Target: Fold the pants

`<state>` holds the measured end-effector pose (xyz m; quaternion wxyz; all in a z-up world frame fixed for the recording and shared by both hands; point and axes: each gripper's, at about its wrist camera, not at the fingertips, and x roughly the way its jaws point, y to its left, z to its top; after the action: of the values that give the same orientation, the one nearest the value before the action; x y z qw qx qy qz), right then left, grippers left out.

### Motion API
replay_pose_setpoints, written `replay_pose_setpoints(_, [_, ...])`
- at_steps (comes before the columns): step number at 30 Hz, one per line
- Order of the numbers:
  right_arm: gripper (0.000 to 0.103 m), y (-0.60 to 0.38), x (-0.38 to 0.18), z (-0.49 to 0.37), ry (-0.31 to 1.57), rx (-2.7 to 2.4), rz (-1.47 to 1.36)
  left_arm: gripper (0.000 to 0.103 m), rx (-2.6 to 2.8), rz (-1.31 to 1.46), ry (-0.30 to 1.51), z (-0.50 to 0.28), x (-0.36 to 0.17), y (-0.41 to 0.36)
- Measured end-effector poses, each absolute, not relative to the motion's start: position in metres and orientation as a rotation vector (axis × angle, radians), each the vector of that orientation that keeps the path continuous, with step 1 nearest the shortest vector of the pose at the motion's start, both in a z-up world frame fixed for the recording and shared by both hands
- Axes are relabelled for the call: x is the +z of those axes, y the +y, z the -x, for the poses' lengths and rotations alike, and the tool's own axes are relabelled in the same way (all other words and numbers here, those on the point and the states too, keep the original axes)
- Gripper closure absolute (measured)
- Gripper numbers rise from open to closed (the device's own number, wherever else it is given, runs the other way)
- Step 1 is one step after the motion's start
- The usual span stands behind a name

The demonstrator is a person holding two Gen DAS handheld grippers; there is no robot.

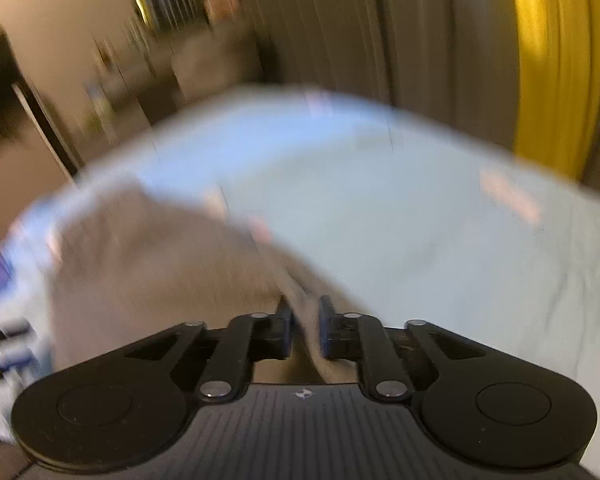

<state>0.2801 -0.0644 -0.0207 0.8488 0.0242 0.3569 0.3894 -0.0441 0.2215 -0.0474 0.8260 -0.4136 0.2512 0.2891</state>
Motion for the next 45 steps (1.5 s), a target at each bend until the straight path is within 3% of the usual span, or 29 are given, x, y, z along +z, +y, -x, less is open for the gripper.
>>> replay_pose_setpoints(2, [0.094, -0.080, -0.017, -0.276, 0.573, 0.672, -0.082, 0.013, 0.616, 0.887, 0.529, 0.045, -0.048, 0.222])
replay_pose_setpoints(3, [0.094, -0.079, -0.020, -0.276, 0.568, 0.594, -0.022, 0.013, 0.615, 0.888, 0.533, 0.044, -0.048, 0.222])
replay_pose_setpoints(5, [0.094, -0.080, -0.030, -0.288, 0.730, 0.620, -0.019, 0.013, 0.613, 0.891, 0.531, 0.045, -0.048, 0.223])
replay_pose_setpoints(8, [0.092, -0.098, -0.033, -0.287, 0.742, 0.505, -0.040, 0.013, 0.615, 0.906, 0.518, 0.045, -0.050, 0.223])
replay_pose_setpoints(11, [0.092, -0.101, -0.045, -0.287, 0.915, 0.556, -0.020, 0.013, 0.615, 0.904, 0.520, 0.045, -0.049, 0.223])
replay_pose_setpoints(18, [0.090, -0.122, -0.041, -0.266, 1.013, 0.753, -0.063, 0.013, 0.615, 0.917, 0.513, 0.046, -0.049, 0.223])
replay_pose_setpoints(25, [0.081, -0.126, -0.043, -0.256, 1.015, 0.733, -0.079, 0.012, 0.614, 0.908, 0.520, 0.046, -0.048, 0.221])
replay_pose_setpoints(27, [0.066, -0.131, -0.037, -0.261, 1.006, 0.717, -0.111, 0.012, 0.614, 0.908, 0.520, 0.046, -0.049, 0.221])
replay_pose_setpoints(29, [0.008, -0.141, -0.030, -0.263, 0.957, 0.667, -0.133, 0.012, 0.615, 0.908, 0.522, 0.046, -0.049, 0.221])
replay_pose_setpoints(30, [0.005, -0.146, -0.028, -0.265, 0.935, 0.626, -0.116, 0.012, 0.616, 0.908, 0.522, 0.046, -0.049, 0.221])
replay_pose_setpoints(34, [0.012, -0.138, -0.024, -0.265, 0.940, 0.661, -0.097, 0.012, 0.619, 0.903, 0.524, 0.044, -0.049, 0.220])
replay_pose_setpoints(36, [0.025, -0.125, -0.011, -0.256, 0.844, 0.720, -0.108, 0.012, 0.618, 0.901, 0.526, 0.044, -0.049, 0.220])
replay_pose_setpoints(38, [0.077, -0.113, -0.005, -0.250, 0.796, 0.779, -0.148, 0.012, 0.617, 0.905, 0.522, 0.044, -0.049, 0.221])
replay_pose_setpoints(42, [0.091, -0.074, -0.041, -0.263, 1.015, 0.806, -0.121, 0.012, 0.614, 0.907, 0.519, 0.044, -0.049, 0.221])
replay_pose_setpoints(43, [0.103, -0.067, -0.048, -0.267, 0.983, 0.751, -0.040, 0.012, 0.613, 0.907, 0.519, 0.044, -0.049, 0.221])
replay_pose_setpoints(45, [0.103, -0.067, -0.046, -0.275, 0.850, 0.627, 0.011, 0.012, 0.612, 0.911, 0.518, 0.044, -0.050, 0.222])
